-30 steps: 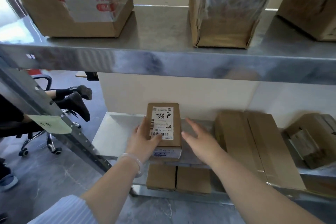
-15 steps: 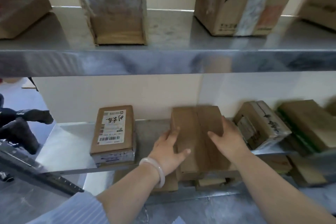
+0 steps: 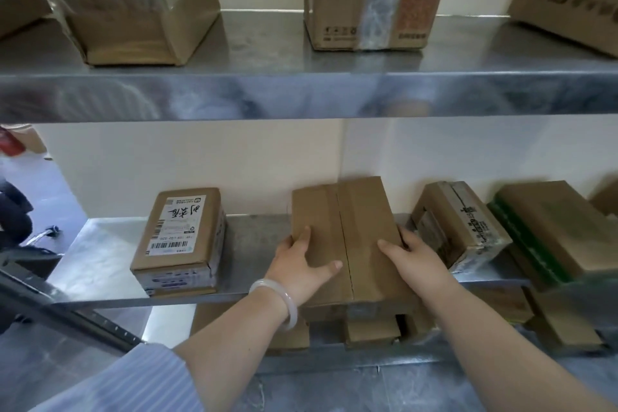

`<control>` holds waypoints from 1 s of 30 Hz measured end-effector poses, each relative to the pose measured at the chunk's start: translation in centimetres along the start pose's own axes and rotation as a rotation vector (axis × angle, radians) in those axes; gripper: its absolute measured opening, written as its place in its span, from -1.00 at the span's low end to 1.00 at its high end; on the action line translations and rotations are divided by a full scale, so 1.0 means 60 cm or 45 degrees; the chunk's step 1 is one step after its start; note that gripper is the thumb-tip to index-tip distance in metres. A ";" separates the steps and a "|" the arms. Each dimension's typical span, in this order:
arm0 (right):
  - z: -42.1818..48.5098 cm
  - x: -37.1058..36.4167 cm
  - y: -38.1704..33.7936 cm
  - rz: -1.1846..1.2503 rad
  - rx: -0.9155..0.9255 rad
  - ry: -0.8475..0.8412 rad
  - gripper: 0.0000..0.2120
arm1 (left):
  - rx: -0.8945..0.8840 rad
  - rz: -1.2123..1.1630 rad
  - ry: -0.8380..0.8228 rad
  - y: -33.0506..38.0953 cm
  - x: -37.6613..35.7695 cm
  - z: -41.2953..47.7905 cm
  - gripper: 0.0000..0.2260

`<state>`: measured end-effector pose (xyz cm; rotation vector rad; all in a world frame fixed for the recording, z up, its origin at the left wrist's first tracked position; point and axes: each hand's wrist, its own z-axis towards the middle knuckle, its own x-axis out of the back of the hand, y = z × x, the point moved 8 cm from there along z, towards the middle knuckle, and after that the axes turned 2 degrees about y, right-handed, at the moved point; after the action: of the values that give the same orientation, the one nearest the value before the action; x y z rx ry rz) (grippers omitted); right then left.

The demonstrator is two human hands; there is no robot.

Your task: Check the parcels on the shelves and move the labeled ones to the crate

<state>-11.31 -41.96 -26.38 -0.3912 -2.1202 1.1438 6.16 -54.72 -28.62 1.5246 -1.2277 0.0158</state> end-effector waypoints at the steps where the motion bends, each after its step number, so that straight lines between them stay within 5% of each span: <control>1: -0.002 0.008 -0.007 0.048 0.026 0.010 -0.73 | 0.014 -0.024 -0.006 0.005 -0.004 -0.001 -0.14; 6: -0.010 0.027 -0.052 0.016 0.195 -0.008 -0.66 | 0.080 0.071 -0.038 0.017 -0.026 0.001 -0.07; 10: -0.018 0.033 -0.067 0.032 0.257 0.036 -0.61 | -0.086 0.196 0.068 0.054 -0.013 -0.011 -0.25; 13: -0.019 0.031 -0.067 0.101 0.235 0.060 -0.75 | -0.158 0.055 0.108 0.079 0.001 -0.024 -0.27; 17: -0.021 0.010 -0.070 0.201 0.161 -0.064 -0.59 | -0.096 -0.190 0.146 0.081 0.029 -0.036 -0.23; 30: -0.057 -0.037 -0.137 0.290 0.478 -0.129 -0.63 | -0.210 -0.443 0.228 0.072 0.089 -0.056 -0.38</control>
<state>-6.85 -45.71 -19.31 -0.4113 -1.9209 1.6890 7.60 -55.09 -21.15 1.5370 -0.7922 -0.1708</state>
